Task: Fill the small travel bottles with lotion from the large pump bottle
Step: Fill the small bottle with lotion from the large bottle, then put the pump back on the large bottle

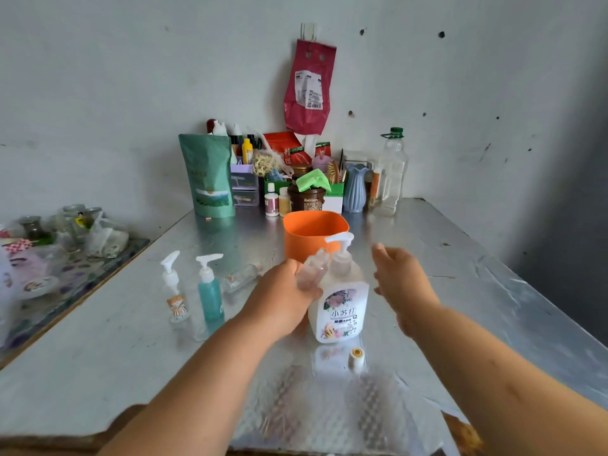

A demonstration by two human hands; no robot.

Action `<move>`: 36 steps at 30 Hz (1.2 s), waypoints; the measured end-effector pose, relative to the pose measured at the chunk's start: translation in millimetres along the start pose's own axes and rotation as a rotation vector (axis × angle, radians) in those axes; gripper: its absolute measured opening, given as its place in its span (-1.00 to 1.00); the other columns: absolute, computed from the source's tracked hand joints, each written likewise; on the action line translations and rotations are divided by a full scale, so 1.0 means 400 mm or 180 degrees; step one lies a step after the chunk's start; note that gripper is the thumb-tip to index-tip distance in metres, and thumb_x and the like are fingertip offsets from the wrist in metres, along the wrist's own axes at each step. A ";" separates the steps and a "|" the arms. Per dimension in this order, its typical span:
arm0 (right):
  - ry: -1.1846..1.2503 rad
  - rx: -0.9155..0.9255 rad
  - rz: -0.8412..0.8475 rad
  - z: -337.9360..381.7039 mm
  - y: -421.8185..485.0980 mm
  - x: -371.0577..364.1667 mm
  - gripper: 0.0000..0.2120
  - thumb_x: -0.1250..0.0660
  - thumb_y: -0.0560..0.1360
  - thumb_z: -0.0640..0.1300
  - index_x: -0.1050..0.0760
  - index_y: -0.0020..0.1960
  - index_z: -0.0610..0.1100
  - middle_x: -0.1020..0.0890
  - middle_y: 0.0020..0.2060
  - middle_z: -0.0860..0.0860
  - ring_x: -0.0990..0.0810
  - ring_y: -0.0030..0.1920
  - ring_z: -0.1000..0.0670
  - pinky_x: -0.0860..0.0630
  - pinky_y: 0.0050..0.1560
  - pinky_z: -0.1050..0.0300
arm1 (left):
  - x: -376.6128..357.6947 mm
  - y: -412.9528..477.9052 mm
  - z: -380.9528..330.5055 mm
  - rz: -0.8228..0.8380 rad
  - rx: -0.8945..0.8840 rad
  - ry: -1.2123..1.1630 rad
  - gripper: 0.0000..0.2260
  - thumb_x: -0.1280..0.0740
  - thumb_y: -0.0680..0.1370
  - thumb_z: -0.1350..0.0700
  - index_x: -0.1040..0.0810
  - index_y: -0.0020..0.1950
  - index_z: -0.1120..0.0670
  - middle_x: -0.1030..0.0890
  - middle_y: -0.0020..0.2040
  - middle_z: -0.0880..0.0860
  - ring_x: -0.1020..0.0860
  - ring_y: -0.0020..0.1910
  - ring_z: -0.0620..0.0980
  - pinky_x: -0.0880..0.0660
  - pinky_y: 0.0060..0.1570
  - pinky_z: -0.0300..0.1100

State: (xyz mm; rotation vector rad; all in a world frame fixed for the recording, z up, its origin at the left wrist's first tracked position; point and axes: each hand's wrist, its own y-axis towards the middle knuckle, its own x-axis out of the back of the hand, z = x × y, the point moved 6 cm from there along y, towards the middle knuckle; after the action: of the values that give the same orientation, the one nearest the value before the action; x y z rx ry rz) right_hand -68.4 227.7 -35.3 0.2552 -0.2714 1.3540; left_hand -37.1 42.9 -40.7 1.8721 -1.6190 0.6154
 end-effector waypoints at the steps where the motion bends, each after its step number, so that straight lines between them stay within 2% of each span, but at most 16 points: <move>1: -0.0011 -0.0027 0.0034 -0.033 -0.011 0.002 -0.62 -0.14 0.61 0.05 -0.50 0.16 -0.25 -0.60 -0.15 -0.10 -0.58 -0.07 -0.15 -0.53 0.14 -0.12 | -0.004 -0.004 -0.001 0.0002 -0.0022 -0.0087 -0.83 -0.41 0.52 0.01 -0.47 0.02 -0.01 -0.61 -0.02 -0.05 -0.57 -0.03 -0.01 -0.46 -0.10 -0.13; 3: -0.0214 0.0020 0.0185 -0.086 -0.031 0.000 -0.63 -0.21 0.58 -0.02 -0.47 0.16 -0.33 -0.54 -0.22 -0.04 -0.50 -0.20 -0.06 -0.49 -0.05 0.01 | -0.013 -0.009 0.003 -0.0002 -0.0015 -0.0294 -0.84 -0.41 0.51 0.05 -0.48 0.03 -0.02 -0.63 0.01 -0.04 -0.59 -0.01 -0.01 -0.52 0.01 -0.07; 5: -0.0594 0.0103 0.0417 -0.126 -0.052 -0.008 -0.68 -0.27 0.55 -0.06 -0.50 0.08 -0.33 -0.51 -0.27 -0.04 -0.43 -0.28 -0.02 -0.43 -0.18 0.05 | -0.020 -0.015 0.009 0.0000 0.0036 -0.0520 -0.82 -0.42 0.50 0.06 -0.51 0.07 -0.01 -0.64 0.03 -0.05 -0.60 0.00 -0.02 -0.54 0.09 0.05; 7: -0.1039 0.0193 0.0643 -0.154 -0.070 -0.020 -0.79 -0.33 0.52 -0.05 -0.54 0.05 -0.18 -0.60 -0.16 0.03 -0.49 -0.28 0.04 -0.47 -0.15 0.09 | -0.028 -0.018 0.016 -0.0007 0.0083 -0.0713 -0.80 -0.42 0.49 0.07 -0.52 0.09 -0.01 -0.64 0.02 -0.05 -0.61 0.00 -0.01 -0.54 0.10 0.11; 10: -0.1670 0.0362 0.0885 -0.180 -0.091 -0.037 -0.75 -0.38 0.48 -0.01 -0.52 0.14 -0.02 -0.57 0.04 0.09 -0.54 -0.06 0.09 -0.43 -0.02 0.24 | -0.034 -0.020 0.024 -0.0013 0.0127 -0.0927 -0.79 -0.43 0.48 0.07 -0.51 0.08 -0.02 -0.65 0.02 -0.02 -0.61 0.02 0.01 -0.55 0.11 0.14; 14: -0.2065 0.0508 0.1159 -0.189 -0.116 -0.055 -0.74 -0.37 0.49 0.00 -0.51 0.17 0.08 -0.52 0.07 0.15 -0.50 -0.03 0.15 -0.38 -0.05 0.31 | -0.034 -0.024 0.037 0.0004 0.0172 -0.1170 -0.81 -0.44 0.44 0.05 -0.51 0.00 -0.07 -0.66 0.02 -0.03 -0.62 0.04 0.02 -0.54 0.15 0.13; 19: -0.2284 0.0680 0.1128 -0.183 -0.123 -0.065 -0.88 -0.36 0.48 -0.04 -0.46 -0.06 0.15 -0.58 0.03 0.16 -0.51 -0.10 0.13 -0.34 -0.24 0.39 | -0.031 -0.040 0.062 0.0021 0.0132 -0.1280 -0.83 -0.41 0.53 0.14 -0.48 0.06 -0.03 -0.64 0.06 -0.03 -0.64 0.00 -0.05 -0.55 0.13 -0.02; 22: -0.2422 0.0737 0.1064 -0.182 -0.126 -0.074 -0.89 -0.36 0.49 0.00 -0.48 -0.01 0.11 -0.58 0.06 0.15 -0.51 -0.06 0.10 -0.36 -0.20 0.30 | -0.040 -0.064 0.102 0.0068 0.0149 -0.1169 -0.83 -0.41 0.54 0.13 -0.49 0.08 0.00 -0.66 0.01 -0.04 -0.64 -0.09 -0.17 -0.54 0.11 -0.11; 23: -0.2439 0.0745 0.1051 -0.183 -0.124 -0.077 -0.88 -0.36 0.50 0.00 -0.48 0.02 0.10 -0.58 0.07 0.16 -0.51 -0.05 0.10 -0.35 -0.22 0.30 | -0.044 -0.073 0.115 0.0092 0.0144 -0.1088 -0.83 -0.41 0.54 0.11 -0.48 0.08 0.00 -0.66 -0.02 -0.06 -0.62 -0.14 -0.25 -0.53 0.06 -0.23; 25: -0.2392 0.0731 0.1028 -0.186 -0.123 -0.084 -0.86 -0.33 0.51 -0.03 -0.48 0.06 0.10 -0.58 0.06 0.16 -0.50 -0.07 0.09 -0.32 -0.28 0.35 | -0.050 -0.091 0.137 0.0152 0.0143 -0.0894 -0.84 -0.39 0.55 0.09 -0.42 0.01 -0.04 -0.56 -0.17 -0.16 -0.52 -0.27 -0.34 -0.40 -0.21 -0.51; 27: -0.2172 0.0656 0.0998 -0.187 -0.121 -0.086 -0.81 -0.33 0.51 -0.04 -0.50 0.11 0.11 -0.59 0.04 0.17 -0.52 -0.09 0.10 -0.33 -0.29 0.40 | -0.053 -0.103 0.153 0.0147 0.0152 -0.0798 -0.77 -0.38 0.56 0.08 -0.32 0.02 -0.09 -0.41 -0.21 -0.25 -0.41 -0.28 -0.34 -0.32 -0.34 -0.53; 30: -0.1517 0.0684 0.1021 -0.160 -0.123 -0.099 -0.85 -0.33 0.51 -0.02 -0.54 0.08 0.10 -0.62 -0.04 0.20 -0.57 -0.17 0.15 -0.44 -0.23 0.37 | -0.055 -0.106 0.172 0.0195 0.0149 -0.0663 -0.68 -0.37 0.56 0.05 -0.32 0.23 -0.11 -0.47 -0.02 -0.22 -0.41 -0.13 -0.30 -0.33 -0.20 -0.47; 32: -0.1141 0.0834 0.1005 -0.112 -0.130 -0.107 -0.88 -0.33 0.52 -0.01 -0.56 0.05 0.11 -0.62 -0.11 0.19 -0.59 -0.23 0.15 -0.45 -0.32 0.36 | -0.056 -0.104 0.186 0.0223 0.0171 -0.0665 -0.62 -0.37 0.55 0.02 -0.30 0.28 -0.16 -0.49 0.14 -0.14 -0.43 -0.03 -0.25 -0.35 -0.14 -0.42; 34: -0.0987 0.1123 0.0921 -0.052 -0.140 -0.111 -0.91 -0.34 0.52 -0.02 -0.56 0.01 0.13 -0.63 -0.16 0.17 -0.60 -0.22 0.15 -0.44 -0.36 0.40 | -0.061 -0.104 0.199 0.0268 0.0203 -0.0682 -0.62 -0.37 0.56 0.02 -0.30 0.31 -0.16 -0.51 0.23 -0.05 -0.45 0.02 -0.20 -0.35 -0.08 -0.38; 36: -0.1097 0.1422 0.0934 0.005 -0.147 -0.132 -0.91 -0.34 0.53 -0.03 -0.57 0.02 0.12 -0.62 -0.16 0.19 -0.57 -0.15 0.20 -0.44 -0.29 0.47 | -0.071 -0.104 0.214 0.0344 0.0228 -0.0699 -0.56 -0.35 0.57 0.02 -0.30 0.40 -0.10 -0.45 0.40 0.03 -0.47 0.25 -0.08 -0.34 0.12 -0.32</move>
State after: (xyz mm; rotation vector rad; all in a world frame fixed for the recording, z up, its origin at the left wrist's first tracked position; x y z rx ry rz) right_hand -20.9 167.0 -52.7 0.8538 -0.2984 1.6517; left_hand -2.8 8.1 -127.4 1.9712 -1.8710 0.5341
